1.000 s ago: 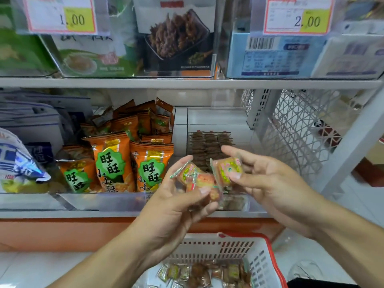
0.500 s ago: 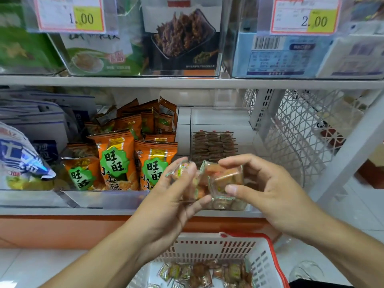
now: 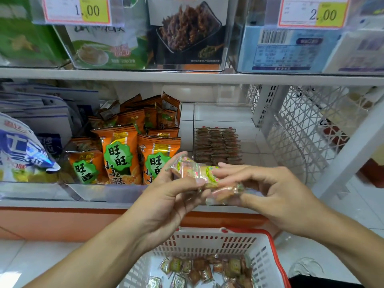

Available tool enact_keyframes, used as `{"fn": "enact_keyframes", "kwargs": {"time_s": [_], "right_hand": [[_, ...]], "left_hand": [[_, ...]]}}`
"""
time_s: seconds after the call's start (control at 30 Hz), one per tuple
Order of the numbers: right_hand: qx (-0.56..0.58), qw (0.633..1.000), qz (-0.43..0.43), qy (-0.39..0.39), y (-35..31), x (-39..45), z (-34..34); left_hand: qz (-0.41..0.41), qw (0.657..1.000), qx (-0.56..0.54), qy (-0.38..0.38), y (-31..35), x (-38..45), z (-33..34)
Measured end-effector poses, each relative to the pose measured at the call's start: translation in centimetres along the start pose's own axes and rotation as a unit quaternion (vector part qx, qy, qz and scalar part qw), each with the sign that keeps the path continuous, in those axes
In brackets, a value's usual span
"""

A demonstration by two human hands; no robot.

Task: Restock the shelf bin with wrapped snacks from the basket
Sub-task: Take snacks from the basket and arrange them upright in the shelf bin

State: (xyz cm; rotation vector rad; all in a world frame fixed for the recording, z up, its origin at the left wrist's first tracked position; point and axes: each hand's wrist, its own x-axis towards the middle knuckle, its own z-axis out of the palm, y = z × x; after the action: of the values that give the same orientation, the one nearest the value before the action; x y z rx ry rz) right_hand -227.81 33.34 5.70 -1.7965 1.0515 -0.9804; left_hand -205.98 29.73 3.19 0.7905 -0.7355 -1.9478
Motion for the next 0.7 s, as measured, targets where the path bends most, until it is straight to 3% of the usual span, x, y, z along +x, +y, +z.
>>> {"fn": "enact_keyframes", "kwargs": {"time_s": [0.17,0.27,0.5,0.7], "right_hand": [[0.171,0.975,0.096,0.107,0.6,0.3,0.8],[0.262,0.949,0.140,0.105,0.7,0.4,1.1],[0.269,0.942,0.177,0.088,0.1,0.3,1.3],[0.475,0.838,0.267,0.030,-1.1,0.4,1.8]], "left_hand": [[0.032,0.999,0.009,-0.003,-0.3,-0.2,0.2],[0.043,0.999,0.016,0.001,-0.2,-0.1,0.4],[0.054,0.998,0.037,0.016,-0.2,-0.3,0.7],[0.063,0.997,0.039,0.010,-0.3,-0.3,0.6]]}}
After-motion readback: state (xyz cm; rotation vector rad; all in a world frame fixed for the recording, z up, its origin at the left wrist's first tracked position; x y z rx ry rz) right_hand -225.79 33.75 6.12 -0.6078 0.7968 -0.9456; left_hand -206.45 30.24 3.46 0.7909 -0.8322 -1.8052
